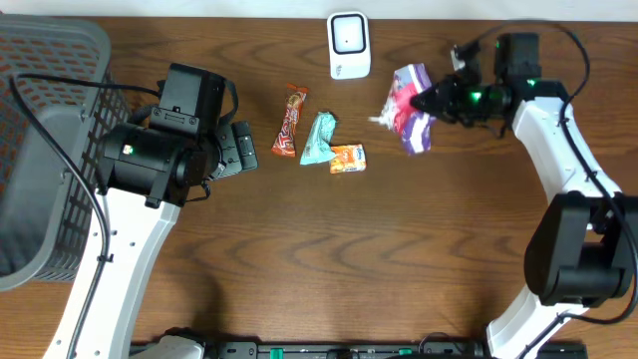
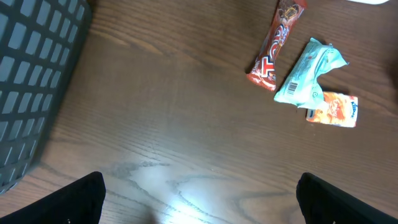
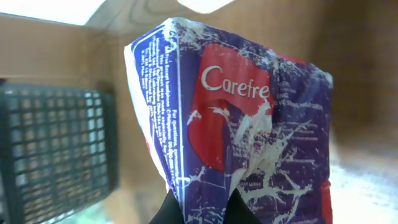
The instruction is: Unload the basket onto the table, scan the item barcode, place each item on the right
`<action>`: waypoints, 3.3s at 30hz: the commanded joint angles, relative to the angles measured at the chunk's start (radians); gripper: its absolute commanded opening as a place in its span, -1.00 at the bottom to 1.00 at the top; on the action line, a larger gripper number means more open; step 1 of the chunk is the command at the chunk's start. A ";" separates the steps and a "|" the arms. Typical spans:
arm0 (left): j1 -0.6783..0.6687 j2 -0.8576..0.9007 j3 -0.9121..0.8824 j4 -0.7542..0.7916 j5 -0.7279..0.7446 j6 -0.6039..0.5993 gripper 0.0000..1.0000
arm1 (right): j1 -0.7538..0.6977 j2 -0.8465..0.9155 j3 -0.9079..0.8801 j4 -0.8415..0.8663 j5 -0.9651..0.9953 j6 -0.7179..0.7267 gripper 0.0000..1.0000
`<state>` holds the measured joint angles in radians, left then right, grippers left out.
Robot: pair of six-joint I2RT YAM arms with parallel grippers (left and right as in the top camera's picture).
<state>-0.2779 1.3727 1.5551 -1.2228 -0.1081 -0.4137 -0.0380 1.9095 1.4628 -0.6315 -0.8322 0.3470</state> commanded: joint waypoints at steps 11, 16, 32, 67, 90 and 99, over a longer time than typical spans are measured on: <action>0.000 0.000 -0.002 0.000 -0.013 0.010 0.95 | -0.251 0.021 -0.072 -0.122 0.069 -0.117 -0.67; 0.000 0.000 -0.002 0.000 -0.013 0.010 0.96 | -0.269 0.020 -0.056 -0.204 0.264 -0.130 -0.48; 0.000 0.000 -0.002 0.000 -0.013 0.010 0.96 | -0.268 0.021 0.139 -0.387 0.572 -0.228 0.97; 0.000 0.000 -0.002 0.000 -0.013 0.010 0.96 | -0.272 0.217 0.021 -0.242 0.250 -0.499 0.27; 0.000 0.000 -0.002 0.000 -0.012 0.010 0.95 | 0.020 0.144 0.075 0.333 0.055 0.308 -0.98; 0.000 0.000 -0.002 0.000 -0.013 0.010 0.96 | 0.267 0.146 0.075 0.668 0.706 0.465 -0.98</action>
<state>-0.2779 1.3727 1.5551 -1.2228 -0.1081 -0.4137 0.1707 2.0953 1.5196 -0.0143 -0.4603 0.7151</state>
